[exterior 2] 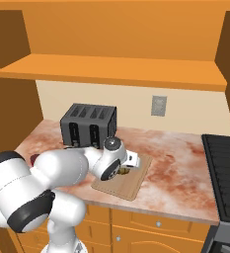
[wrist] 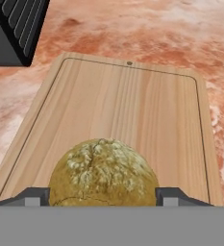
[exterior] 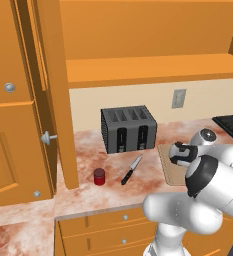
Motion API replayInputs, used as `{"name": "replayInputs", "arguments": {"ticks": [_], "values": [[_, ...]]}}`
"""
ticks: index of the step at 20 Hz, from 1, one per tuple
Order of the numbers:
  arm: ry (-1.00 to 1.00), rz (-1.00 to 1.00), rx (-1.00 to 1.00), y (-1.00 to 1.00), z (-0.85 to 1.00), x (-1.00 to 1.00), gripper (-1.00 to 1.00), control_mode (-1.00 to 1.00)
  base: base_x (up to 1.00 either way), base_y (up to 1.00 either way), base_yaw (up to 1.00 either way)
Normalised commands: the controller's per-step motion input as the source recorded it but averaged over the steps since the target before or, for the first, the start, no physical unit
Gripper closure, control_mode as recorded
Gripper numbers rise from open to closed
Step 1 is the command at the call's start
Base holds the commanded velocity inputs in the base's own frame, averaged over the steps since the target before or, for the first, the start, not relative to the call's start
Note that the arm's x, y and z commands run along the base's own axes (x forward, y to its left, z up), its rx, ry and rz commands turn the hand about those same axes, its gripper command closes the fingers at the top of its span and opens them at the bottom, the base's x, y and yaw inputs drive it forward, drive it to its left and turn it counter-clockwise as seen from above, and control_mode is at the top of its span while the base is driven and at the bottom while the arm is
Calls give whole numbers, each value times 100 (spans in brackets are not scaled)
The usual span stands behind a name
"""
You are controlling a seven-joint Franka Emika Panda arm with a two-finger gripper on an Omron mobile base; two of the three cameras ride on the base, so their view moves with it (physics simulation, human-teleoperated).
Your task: Pick the bread, place it on the cutting board, pick the jam, place it on the counter, and close the cabinet.
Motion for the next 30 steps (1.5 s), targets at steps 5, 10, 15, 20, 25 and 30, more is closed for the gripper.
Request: {"name": "replayInputs", "arguments": {"ticks": [5,10,15,20,25,30], "values": [[1,0,0,0,0,0,-100,-100,0,0,0],[0,0,0,0,0,0,-100,-100,0,0,0],[0,0,0,-1,0,0,-100,-100,0,0,0],[0,0,0,-10,1,0,-100,-100,0,0,0],[0,0,0,-9,5,-7,-100,-100,0,0,0],[0,0,0,-4,4,-13,-100,-100,0,0,0]]}}
